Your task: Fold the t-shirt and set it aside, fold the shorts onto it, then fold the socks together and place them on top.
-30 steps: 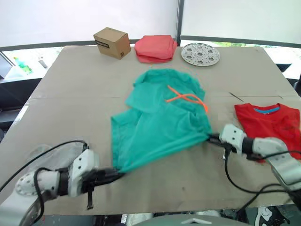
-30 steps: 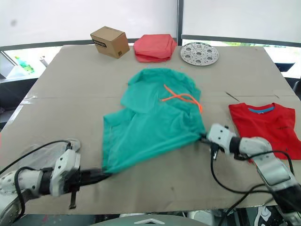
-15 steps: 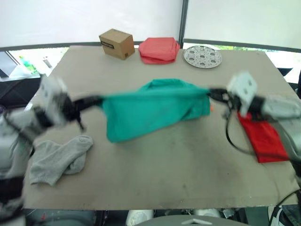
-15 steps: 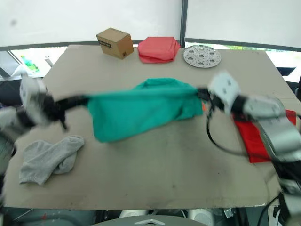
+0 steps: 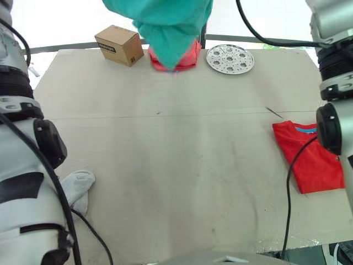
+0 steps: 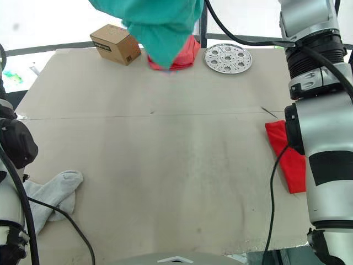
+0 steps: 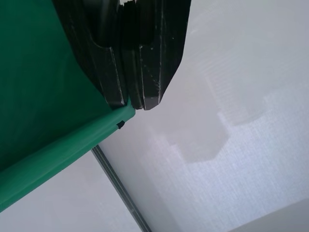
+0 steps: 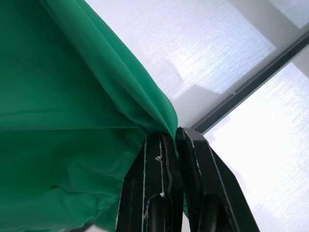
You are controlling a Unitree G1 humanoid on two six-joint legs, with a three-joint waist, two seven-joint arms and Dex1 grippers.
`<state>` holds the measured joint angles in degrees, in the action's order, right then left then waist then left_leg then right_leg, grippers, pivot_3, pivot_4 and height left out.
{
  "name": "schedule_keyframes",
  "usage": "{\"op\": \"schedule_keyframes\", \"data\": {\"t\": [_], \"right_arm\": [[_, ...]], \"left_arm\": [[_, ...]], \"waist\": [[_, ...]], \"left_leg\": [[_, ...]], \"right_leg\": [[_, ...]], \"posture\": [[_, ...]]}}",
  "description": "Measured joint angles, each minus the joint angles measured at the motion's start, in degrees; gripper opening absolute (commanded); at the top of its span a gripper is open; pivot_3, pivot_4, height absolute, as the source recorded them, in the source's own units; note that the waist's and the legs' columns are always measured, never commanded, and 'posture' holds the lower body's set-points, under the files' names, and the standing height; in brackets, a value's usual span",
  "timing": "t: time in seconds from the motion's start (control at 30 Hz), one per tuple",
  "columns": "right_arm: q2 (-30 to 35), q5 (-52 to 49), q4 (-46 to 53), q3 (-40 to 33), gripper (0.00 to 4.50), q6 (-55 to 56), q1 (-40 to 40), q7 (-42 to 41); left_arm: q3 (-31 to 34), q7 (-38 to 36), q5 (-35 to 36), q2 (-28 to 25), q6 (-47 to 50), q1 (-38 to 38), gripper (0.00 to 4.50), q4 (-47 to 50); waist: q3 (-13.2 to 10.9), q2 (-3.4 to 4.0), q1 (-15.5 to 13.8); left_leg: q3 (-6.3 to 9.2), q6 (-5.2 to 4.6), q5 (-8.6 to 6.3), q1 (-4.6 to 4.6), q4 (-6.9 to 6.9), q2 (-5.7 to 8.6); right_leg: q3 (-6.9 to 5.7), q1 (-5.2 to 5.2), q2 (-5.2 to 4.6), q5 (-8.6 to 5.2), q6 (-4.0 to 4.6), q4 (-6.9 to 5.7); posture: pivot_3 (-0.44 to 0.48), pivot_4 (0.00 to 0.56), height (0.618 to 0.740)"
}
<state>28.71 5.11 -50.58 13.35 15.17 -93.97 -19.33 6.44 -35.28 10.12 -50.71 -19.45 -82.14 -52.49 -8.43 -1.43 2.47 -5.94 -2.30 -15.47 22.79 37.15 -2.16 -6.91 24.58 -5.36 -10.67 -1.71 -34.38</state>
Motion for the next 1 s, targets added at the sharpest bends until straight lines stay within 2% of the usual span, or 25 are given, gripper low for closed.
{"op": "schedule_keyframes", "data": {"t": [0.1, 0.23, 0.27, 0.37, 0.43, 0.5, 0.53, 0.6, 0.7, 0.8, 0.87, 1.0], "right_arm": [[1.7, -1.0, 7.0, -0.1, 0.04, 0.3, 9.3, -4.7], [4.5, -6.4, 31.1, -0.5, 0.04, -9.5, 32.6, -12.5], [5.5, -7.4, 34.3, -0.5, 0.04, -11.6, 36.6, -13.5], [7.9, -11.4, 50.2, -0.9, 0.04, -23.1, 51.7, -15.8], [9.5, -14.3, 59.5, -1.7, 0.04, -29.0, 62.3, -16.9], [12.0, -17.8, 69.7, -2.1, 0.04, -33.7, 76.6, -19.4], [12.4, -19.1, 71.7, -1.3, 0.04, -35.4, 81.6, -20.6], [13.0, -22.1, 75.7, -0.5, 0.04, -40.2, 89.1, -22.4], [18.7, -25.7, 83.5, -1.6, 0.04, -44.0, 95.5, -26.2], [22.6, -31.5, 89.1, -5.3, 0.04, -48.5, 101.0, -29.3], [24.4, -36.3, 91.6, -8.4, 0.04, -51.4, 102.3, -31.0], [25.6, -42.6, 93.4, -14.3, 0.04, -54.7, 100.7, -32.4]], "left_arm": [[0.8, -5.8, 1.9, -2.2, -0.4, 10.0, 0.0, 6.1], [7.8, -14.1, 11.1, -4.2, 9.9, 39.2, 0.0, 28.7], [8.4, -15.6, 12.5, -4.3, 12.1, 44.4, 0.0, 32.3], [16.0, -18.7, 19.9, -4.0, 24.5, 68.1, 0.0, 52.1], [21.7, -21.0, 23.0, -2.0, 29.5, 84.3, 0.0, 63.2], [25.0, -25.3, 25.0, 3.4, 32.9, 105.2, 0.0, 72.0], [24.8, -26.9, 25.0, 5.4, 34.0, 111.2, 0.0, 72.8], [25.2, -31.2, 24.9, 6.1, 34.9, 120.6, 0.0, 74.1], [30.8, -37.1, 26.4, 4.5, 37.2, 126.4, 0.0, 75.5], [34.9, -42.1, 30.0, 2.1, 41.6, 130.4, 0.0, 76.7], [37.8, -44.1, 32.6, 0.2, 45.0, 131.0, 0.0, 76.6], [41.3, -45.0, 35.9, -3.6, 49.4, 126.8, 0.0, 76.4]], "waist": [[0.0, 0.05, 0.1], [-0.1, 0.17, 0.1], [-0.1, 0.18, 0.0], [-0.1, 0.16, -0.2], [-0.1, 0.16, -0.3], [0.2, 0.13, -0.3], [0.1, 0.06, -0.4], [0.1, -0.03, -1.1], [0.0, 0.2, -1.7], [0.2, -0.39, -1.5], [0.2, -0.33, -1.8], [0.2, -0.22, -3.2]], "left_leg": [[-0.17, 0.05, 0.04, -0.19, 0.52, -0.08], [-0.07, 0.03, 0.04, -0.26, 1.28, -0.54], [-0.03, 0.03, 0.04, -0.26, 1.35, -0.53], [0.04, 0.02, 0.02, -0.18, 1.43, -0.56], [0.07, 0.0, -0.01, -0.29, 1.3, -0.54], [0.03, -0.05, -0.17, -0.47, 1.16, -0.52], [0.04, -0.02, -0.23, -0.5, 1.19, -0.54], [0.21, -0.14, -0.33, -0.37, 1.28, -0.65], [0.25, -0.03, -0.57, -0.47, 1.31, -0.67], [0.57, 0.06, -0.78, -0.83, 1.32, -0.69], [0.73, -0.03, -0.73, -0.8, 1.3, -0.66], [0.85, -0.07, -0.71, -0.76, 1.28, -0.62]], "right_leg": [[0.16, -0.06, -0.1, -0.02, -0.01, -0.58], [0.52, 0.0, -0.11, -0.02, 0.0, -1.44], [0.54, 0.0, -0.14, -0.02, 0.02, -1.47], [0.56, 0.14, -0.18, -0.03, 0.04, -1.4], [0.57, 0.1, -0.24, -0.06, 0.08, -1.32], [0.62, -0.01, -0.25, -0.23, 0.29, -1.25], [0.54, -0.02, -0.21, -0.35, 0.29, -1.3], [0.29, 0.05, -0.11, -0.68, 0.47, -1.3], [0.23, 0.13, -0.28, -0.69, 0.48, -1.29], [0.01, -0.02, -0.44, -0.7, 0.48, -1.29], [-0.04, 0.01, -0.35, -0.71, 0.5, -1.3], [-0.09, 0.01, -0.07, -0.77, 0.63, -1.31]], "posture": [[0.0, 0.15, 0.74], [0.0, 0.15, 0.74], [0.0, 0.15, 0.74], [0.0, 0.15, 0.74], [0.0, 0.15, 0.74], [0.0, 0.15, 0.74], [0.0, 0.15, 0.74], [0.0, 0.15, 0.74], [0.0, 0.15, 0.74], [0.0, 0.15, 0.74], [0.0, 0.15, 0.74], [0.0, 0.15, 0.74]]}}
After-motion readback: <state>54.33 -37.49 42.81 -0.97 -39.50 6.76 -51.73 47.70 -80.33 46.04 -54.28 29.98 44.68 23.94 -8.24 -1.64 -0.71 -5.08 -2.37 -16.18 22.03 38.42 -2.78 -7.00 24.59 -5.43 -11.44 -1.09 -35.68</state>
